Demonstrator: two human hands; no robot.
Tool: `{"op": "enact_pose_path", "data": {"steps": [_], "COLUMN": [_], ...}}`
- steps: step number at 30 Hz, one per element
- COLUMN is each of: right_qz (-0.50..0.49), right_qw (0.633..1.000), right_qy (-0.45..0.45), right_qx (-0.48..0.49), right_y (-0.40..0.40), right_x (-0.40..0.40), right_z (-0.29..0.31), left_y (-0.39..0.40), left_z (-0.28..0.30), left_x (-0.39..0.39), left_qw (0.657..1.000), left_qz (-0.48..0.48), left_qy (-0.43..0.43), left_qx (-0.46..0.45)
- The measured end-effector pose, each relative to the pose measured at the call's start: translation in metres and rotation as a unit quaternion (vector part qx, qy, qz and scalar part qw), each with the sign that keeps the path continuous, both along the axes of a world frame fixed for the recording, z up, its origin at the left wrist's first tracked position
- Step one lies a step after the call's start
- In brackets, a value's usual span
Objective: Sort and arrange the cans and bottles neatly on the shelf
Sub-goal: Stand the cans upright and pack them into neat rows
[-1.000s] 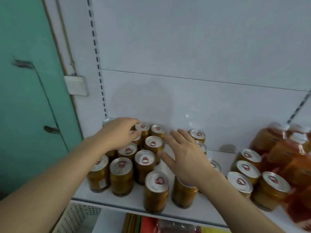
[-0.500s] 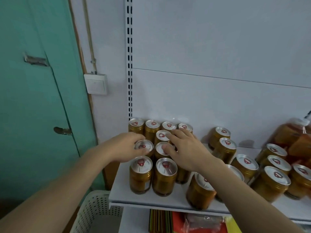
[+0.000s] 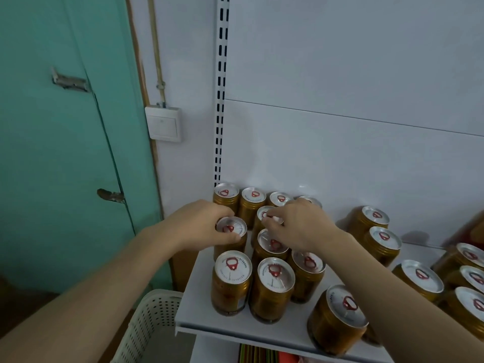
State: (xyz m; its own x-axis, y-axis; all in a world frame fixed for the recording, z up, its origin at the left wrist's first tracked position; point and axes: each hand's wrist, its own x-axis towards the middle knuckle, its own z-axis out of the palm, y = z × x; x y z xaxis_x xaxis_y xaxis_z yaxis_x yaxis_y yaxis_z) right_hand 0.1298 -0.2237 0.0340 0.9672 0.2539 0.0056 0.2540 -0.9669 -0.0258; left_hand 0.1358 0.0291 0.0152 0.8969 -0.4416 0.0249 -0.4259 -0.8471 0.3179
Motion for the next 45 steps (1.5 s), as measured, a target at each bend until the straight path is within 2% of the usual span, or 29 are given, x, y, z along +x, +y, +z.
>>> {"op": "enact_pose_path", "data": {"steps": [5, 11, 26, 36, 39, 41, 43, 45], "right_qz": [0.024, 0.01, -0.041, -0.03, -0.01, -0.003, 0.008, 0.013], "right_qw": [1.0, 1.0, 0.998, 0.998, 0.997, 0.996, 0.998, 1.0], "right_qy": [0.001, 0.019, 0.006, -0.009, -0.038, -0.056, -0.037, -0.003], "right_qx": [-0.002, 0.007, 0.057, 0.056, 0.063, 0.068, 0.049, 0.019], "right_y": [0.015, 0.04, 0.047, 0.046, 0.035, 0.021, 0.007, 0.001], "right_x": [0.015, 0.022, 0.004, -0.003, -0.013, -0.023, -0.034, -0.042], "right_z": [0.001, 0.008, 0.002, 0.001, 0.008, 0.016, 0.023, 0.027], "left_y": [0.015, 0.018, 0.022, 0.02, 0.017, 0.015, 0.015, 0.014], "left_z": [-0.007, -0.015, -0.022, -0.02, -0.012, -0.004, 0.002, 0.005], "left_x": [0.01, 0.021, 0.026, 0.027, 0.016, 0.0, -0.02, -0.041], "left_qw": [0.998, 0.993, 0.994, 0.996, 0.993, 0.989, 0.989, 0.992], "left_qz": [0.044, 0.066, -0.006, 0.005, 0.013, -0.003, -0.053, -0.106], "left_qy": [-0.032, -0.09, -0.065, -0.046, -0.097, -0.126, -0.088, -0.036], "left_qx": [-0.009, -0.048, -0.086, -0.079, -0.065, -0.082, -0.102, -0.066]}}
